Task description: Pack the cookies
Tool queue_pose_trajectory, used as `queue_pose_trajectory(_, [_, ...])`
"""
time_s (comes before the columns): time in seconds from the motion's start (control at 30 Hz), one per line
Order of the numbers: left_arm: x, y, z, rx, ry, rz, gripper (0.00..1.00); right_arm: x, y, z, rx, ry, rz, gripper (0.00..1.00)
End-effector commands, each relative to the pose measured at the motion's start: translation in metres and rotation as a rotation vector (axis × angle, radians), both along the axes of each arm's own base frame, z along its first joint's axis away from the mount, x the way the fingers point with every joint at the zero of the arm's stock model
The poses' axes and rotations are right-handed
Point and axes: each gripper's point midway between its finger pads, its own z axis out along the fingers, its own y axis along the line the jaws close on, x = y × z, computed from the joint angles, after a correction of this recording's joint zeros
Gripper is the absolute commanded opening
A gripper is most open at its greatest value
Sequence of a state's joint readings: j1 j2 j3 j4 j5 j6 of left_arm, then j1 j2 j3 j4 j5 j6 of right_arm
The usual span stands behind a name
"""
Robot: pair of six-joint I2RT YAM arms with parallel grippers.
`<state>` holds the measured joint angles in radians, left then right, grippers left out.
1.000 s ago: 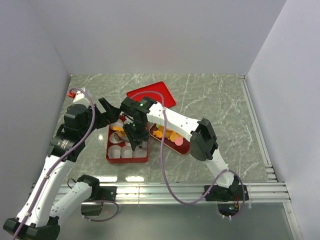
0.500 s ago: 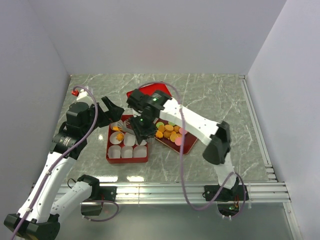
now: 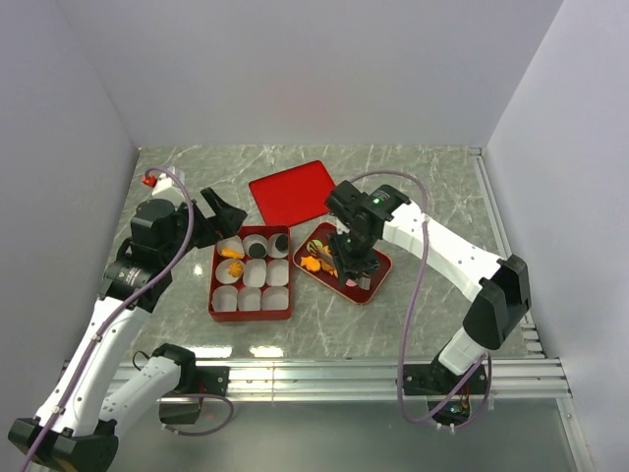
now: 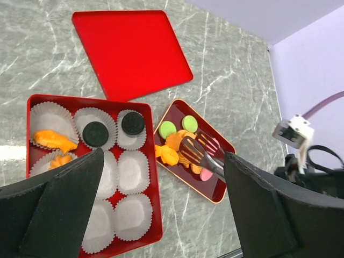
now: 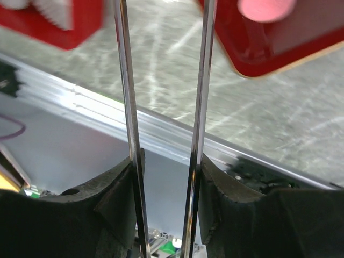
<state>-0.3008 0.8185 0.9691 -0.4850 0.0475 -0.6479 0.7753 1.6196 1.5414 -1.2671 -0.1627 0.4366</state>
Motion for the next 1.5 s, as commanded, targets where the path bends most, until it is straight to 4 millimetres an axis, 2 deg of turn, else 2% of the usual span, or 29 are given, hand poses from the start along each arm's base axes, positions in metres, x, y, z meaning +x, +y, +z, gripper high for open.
queue_pose_trajectory(0.0, [0.002,-0.007,0.015,-0.032,-0.051,-0.029,0.99,0.011,-0.015,0.004,0.021,-0.061,-0.046,0.49])
queue_pose_trajectory(0.07, [0.002,-0.007,0.014,-0.035,-0.048,-0.029,0.99,0.013,-0.024,-0.002,0.010,-0.050,-0.079,0.50])
queue_pose_trajectory(0.23, [0.002,-0.009,0.014,-0.034,-0.047,-0.036,1.00,0.017,-0.031,-0.008,0.007,-0.035,-0.109,0.51])
queue_pose_trajectory(0.73, [0.002,-0.009,0.015,-0.029,-0.055,-0.034,0.99,0.011,-0.032,-0.030,-0.023,0.030,-0.107,0.52])
queue_pose_trajectory(1.03, [0.002,-0.007,0.014,-0.024,-0.055,-0.028,1.00,0.014,-0.025,-0.034,-0.014,0.044,-0.101,0.52])
queue_pose_trajectory(1.13, [0.002,-0.007,0.013,-0.021,-0.053,-0.027,0.99,0.014,-0.024,-0.037,-0.016,0.053,-0.098,0.50])
queue_pose_trajectory(1.37, [0.001,-0.005,0.014,-0.016,-0.056,-0.018,0.99,0.020,-0.026,-0.031,-0.030,0.028,-0.105,0.35])
queue_pose_trajectory(1.47, [0.002,-0.005,0.013,-0.014,-0.055,-0.020,0.99,0.023,-0.028,-0.028,-0.040,0.015,-0.108,0.34])
